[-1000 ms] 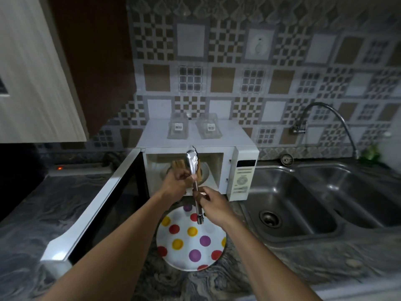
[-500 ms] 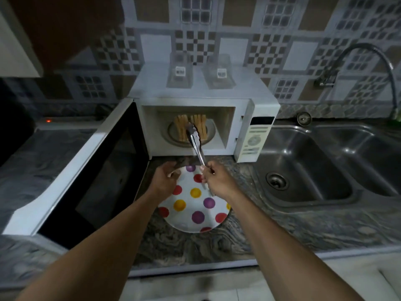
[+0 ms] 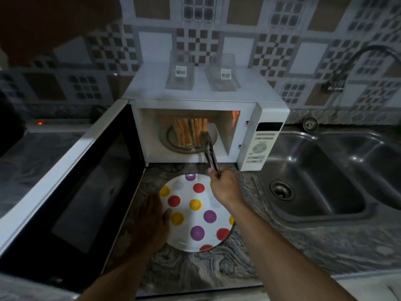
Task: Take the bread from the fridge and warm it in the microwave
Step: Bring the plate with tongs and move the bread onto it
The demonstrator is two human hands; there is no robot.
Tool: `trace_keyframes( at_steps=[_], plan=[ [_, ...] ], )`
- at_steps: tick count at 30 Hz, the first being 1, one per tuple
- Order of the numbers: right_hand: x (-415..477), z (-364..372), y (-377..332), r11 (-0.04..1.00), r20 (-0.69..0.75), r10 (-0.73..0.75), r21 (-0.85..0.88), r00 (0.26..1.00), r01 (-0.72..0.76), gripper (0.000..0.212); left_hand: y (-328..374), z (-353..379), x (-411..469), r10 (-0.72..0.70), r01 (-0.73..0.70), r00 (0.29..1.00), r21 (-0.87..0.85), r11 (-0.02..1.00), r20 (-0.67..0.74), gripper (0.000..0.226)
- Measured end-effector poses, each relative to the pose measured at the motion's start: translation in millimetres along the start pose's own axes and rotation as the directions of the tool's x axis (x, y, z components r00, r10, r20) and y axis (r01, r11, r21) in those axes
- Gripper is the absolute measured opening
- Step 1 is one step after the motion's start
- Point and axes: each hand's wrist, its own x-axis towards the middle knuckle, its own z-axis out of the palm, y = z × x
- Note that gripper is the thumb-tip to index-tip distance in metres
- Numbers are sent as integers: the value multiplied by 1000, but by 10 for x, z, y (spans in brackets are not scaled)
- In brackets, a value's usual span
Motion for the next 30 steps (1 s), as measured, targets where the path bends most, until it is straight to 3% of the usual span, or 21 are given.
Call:
trace_keyframes(
  at_steps=[4,11,21,30],
  plan=[
    [144,-13,-80,1000,-55,8,-22,998,-9,40,9,45,66,12,-15,999,-69,998,-37,81],
    [452,86,-249,982,-32,14,-189,999,-20,46,88,53,103,-38,26,995,-120,992,-96,80],
    [726,208,-279,967,5,25,-253,1000,-23,51,108,51,112,-78,63,990,-133,989,-116,84],
    [896,244,-356,959,23,67,-277,997,-58,31,134,42,139,-68,51,988,-120,991,-141,81]
  ],
)
